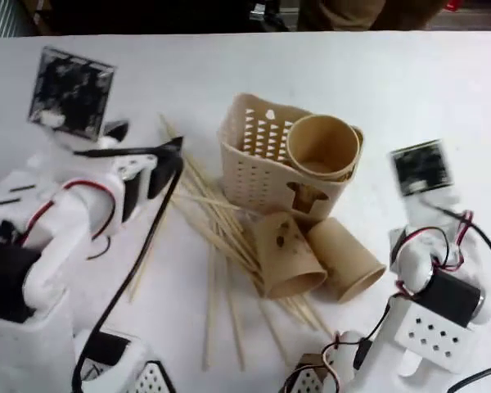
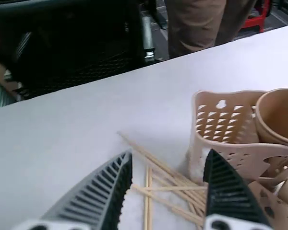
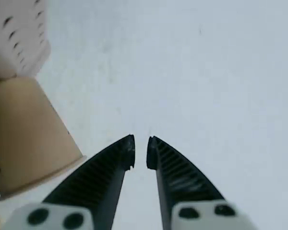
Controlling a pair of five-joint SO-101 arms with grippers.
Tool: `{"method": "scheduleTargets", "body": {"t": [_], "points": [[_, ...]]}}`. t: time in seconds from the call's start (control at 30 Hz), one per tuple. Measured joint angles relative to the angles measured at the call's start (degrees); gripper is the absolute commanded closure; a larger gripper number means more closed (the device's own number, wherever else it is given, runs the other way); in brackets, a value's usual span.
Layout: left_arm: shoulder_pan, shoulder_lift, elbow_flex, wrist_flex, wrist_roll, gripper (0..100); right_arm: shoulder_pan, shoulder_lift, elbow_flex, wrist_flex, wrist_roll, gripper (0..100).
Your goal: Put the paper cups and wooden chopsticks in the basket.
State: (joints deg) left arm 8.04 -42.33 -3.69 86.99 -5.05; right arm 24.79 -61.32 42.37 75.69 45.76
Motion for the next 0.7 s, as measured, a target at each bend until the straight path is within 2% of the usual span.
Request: {"method": "scheduleTargets", "body": {"t": [0.13,0.4,0.53,0.7], "points": [[-2.7,-3.8,5.8,0.0,0.0,75,-0.3,-0.3,0.0,4.1,12.8,85.1],[-4.7,-12.8,18.4,-4.8,-2.5,75,-0.3,-0.4,7.4,5.6,37.0,84.3],[-4.7,-17.1,22.8,-6.1,-3.5,75,-0.3,-0.4,10.5,5.9,44.4,84.3],[-4.7,-18.7,25.4,-6.2,-3.5,75,-0.3,-0.4,13.4,6.0,48.7,84.3]]}}
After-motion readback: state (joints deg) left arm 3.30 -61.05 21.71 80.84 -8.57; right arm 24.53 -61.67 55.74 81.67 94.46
